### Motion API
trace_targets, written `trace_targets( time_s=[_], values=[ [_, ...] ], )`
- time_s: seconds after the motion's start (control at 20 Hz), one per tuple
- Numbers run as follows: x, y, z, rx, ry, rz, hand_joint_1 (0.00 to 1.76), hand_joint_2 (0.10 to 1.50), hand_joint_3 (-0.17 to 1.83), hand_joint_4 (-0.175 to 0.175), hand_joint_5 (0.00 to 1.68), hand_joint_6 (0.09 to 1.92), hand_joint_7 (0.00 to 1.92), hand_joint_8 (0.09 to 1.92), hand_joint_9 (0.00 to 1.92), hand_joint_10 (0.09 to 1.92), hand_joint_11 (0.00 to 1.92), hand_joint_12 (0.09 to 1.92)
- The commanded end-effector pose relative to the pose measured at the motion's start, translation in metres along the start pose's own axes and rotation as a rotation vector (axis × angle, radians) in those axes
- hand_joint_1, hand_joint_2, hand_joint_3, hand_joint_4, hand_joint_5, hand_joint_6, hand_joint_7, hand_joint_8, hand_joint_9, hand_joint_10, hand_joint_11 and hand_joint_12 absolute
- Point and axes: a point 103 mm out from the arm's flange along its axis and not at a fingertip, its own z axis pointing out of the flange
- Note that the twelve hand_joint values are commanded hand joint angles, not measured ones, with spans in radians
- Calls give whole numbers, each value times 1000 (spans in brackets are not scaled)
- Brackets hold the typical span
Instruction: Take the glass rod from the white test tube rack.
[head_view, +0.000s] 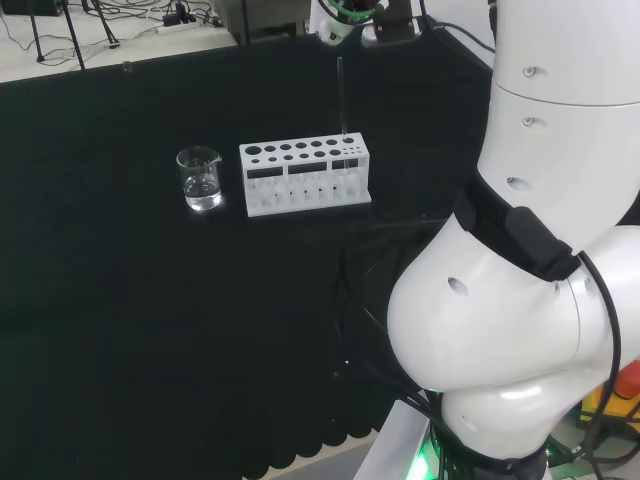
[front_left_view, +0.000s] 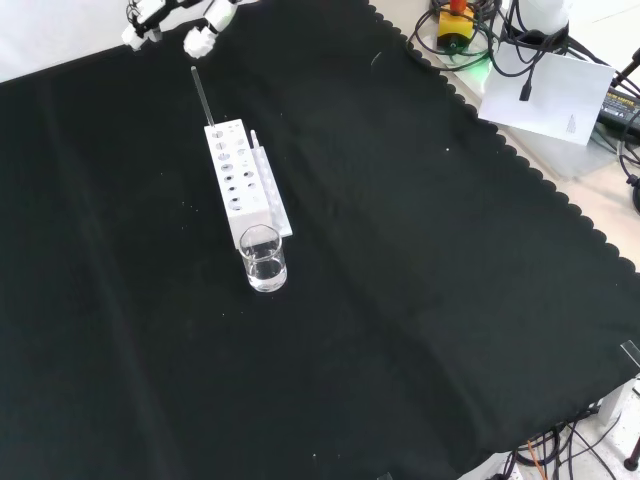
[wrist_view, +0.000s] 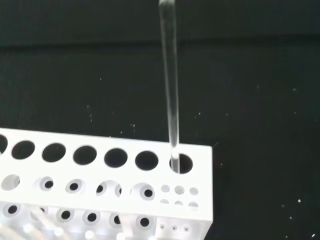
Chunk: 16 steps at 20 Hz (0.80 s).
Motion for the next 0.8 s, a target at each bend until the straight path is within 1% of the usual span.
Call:
trace_targets(
  time_s=[0.05, 0.1, 0.25, 0.45, 0.6, 0.65, 0.75, 0.8],
  values=[
    [8, 3, 12, 14, -8, -10, 592, 1265, -175, -174, 220, 87, 314, 936, 513, 871, 287, 1366],
    [11, 4, 18, 24, -24, -12, 592, 1266, -175, -175, 223, 87, 326, 934, 526, 864, 295, 1360],
    [15, 6, 27, 38, -30, -13, 592, 1267, -175, -175, 230, 87, 349, 929, 549, 853, 310, 1352],
    [12, 8, 41, 60, -28, -10, 592, 1269, -175, -175, 236, 87, 367, 931, 564, 850, 323, 1352],
    [7, 11, 48, 78, -24, 3, 591, 1270, -175, -175, 239, 87, 375, 931, 576, 849, 331, 1350],
    [10, 16, 50, 71, -19, -23, 592, 1270, -175, -175, 244, 87, 385, 928, 588, 843, 336, 1346],
    [8, 15, 52, 66, -16, -35, 592, 1271, -175, -175, 261, 87, 428, 923, 630, 830, 365, 1338],
    [3, 12, 53, 63, -20, -39, 594, 1272, -175, -175, 284, 87, 464, 920, 663, 824, 393, 1330]
  ],
)
